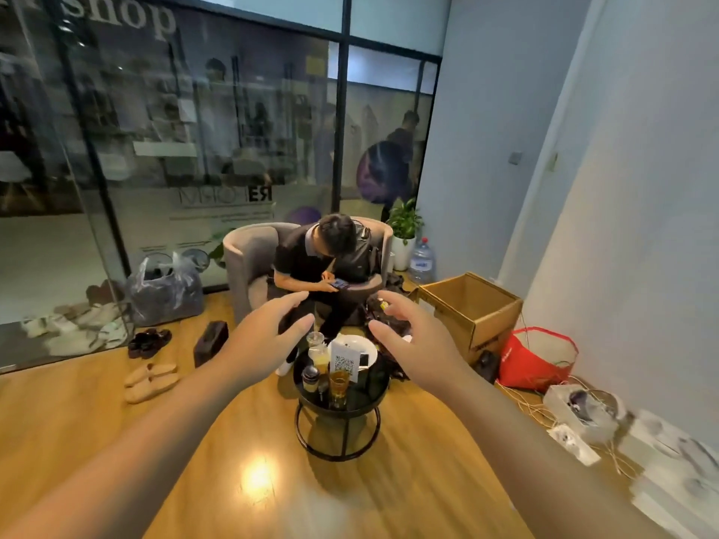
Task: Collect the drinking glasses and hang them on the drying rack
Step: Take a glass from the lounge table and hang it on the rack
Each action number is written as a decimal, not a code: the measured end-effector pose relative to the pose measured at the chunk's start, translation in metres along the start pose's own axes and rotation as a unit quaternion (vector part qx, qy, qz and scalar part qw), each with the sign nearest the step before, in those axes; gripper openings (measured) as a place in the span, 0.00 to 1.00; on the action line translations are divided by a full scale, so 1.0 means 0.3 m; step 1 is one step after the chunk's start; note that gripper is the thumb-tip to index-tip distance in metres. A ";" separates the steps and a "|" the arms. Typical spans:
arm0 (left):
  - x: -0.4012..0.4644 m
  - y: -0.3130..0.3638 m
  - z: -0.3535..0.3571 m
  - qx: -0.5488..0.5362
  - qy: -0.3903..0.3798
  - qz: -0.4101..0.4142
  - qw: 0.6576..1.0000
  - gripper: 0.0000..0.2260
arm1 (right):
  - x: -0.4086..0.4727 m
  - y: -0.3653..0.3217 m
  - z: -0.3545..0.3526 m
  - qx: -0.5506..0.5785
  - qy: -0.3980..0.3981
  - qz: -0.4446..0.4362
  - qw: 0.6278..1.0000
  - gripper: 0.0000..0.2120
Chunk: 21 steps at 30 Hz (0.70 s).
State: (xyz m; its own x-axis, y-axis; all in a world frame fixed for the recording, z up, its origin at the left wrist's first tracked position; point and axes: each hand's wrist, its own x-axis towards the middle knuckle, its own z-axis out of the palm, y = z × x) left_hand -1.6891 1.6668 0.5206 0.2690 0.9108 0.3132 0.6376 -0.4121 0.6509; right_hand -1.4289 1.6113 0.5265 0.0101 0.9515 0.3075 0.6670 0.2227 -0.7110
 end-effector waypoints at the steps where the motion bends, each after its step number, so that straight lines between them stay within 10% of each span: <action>1: 0.065 -0.028 0.019 -0.001 -0.005 0.001 1.000 0.24 | 0.047 0.034 0.010 -0.003 0.006 0.009 1.000 0.27; 21: 0.986 -0.333 0.722 0.031 -0.041 -0.111 0.993 0.23 | 0.945 0.930 0.099 -0.066 -0.101 0.024 0.992 0.28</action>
State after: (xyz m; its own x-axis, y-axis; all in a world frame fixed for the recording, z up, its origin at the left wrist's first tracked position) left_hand -1.5169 1.9828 0.3985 0.1733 0.9789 0.1083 0.7305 -0.2015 0.6525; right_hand -1.2621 1.9495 0.3965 -0.0964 0.9864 0.1335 0.7618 0.1594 -0.6279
